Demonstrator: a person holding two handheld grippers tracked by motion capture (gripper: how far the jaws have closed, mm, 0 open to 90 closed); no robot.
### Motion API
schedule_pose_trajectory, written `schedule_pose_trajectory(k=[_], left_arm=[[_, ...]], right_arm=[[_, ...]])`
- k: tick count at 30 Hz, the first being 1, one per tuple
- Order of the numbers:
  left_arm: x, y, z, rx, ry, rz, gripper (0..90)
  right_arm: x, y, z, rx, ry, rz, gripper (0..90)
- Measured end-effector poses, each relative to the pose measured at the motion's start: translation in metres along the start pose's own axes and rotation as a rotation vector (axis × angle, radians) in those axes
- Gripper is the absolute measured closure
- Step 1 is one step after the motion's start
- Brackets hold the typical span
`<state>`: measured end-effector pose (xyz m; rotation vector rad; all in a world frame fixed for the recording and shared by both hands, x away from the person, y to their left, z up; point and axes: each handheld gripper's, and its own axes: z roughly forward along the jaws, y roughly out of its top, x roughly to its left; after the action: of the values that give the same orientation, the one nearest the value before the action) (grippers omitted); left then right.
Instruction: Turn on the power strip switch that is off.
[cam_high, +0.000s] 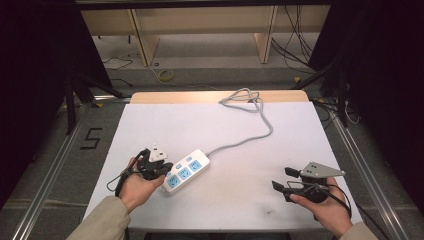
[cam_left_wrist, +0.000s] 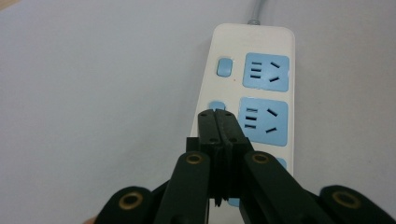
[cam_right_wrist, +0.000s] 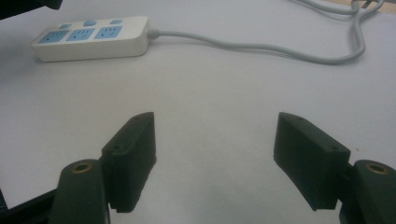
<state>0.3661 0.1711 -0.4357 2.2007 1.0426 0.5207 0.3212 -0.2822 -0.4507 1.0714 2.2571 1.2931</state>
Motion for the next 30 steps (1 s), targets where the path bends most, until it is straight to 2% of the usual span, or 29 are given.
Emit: schedule_pose_trajectory(k=[30], left_arm=[[0.003,0.011,0.012,0.030,-0.002,0.000,89.9]], right_arm=[[0.000,0.000,0.000,0.002,-0.001,-0.001,30.1]])
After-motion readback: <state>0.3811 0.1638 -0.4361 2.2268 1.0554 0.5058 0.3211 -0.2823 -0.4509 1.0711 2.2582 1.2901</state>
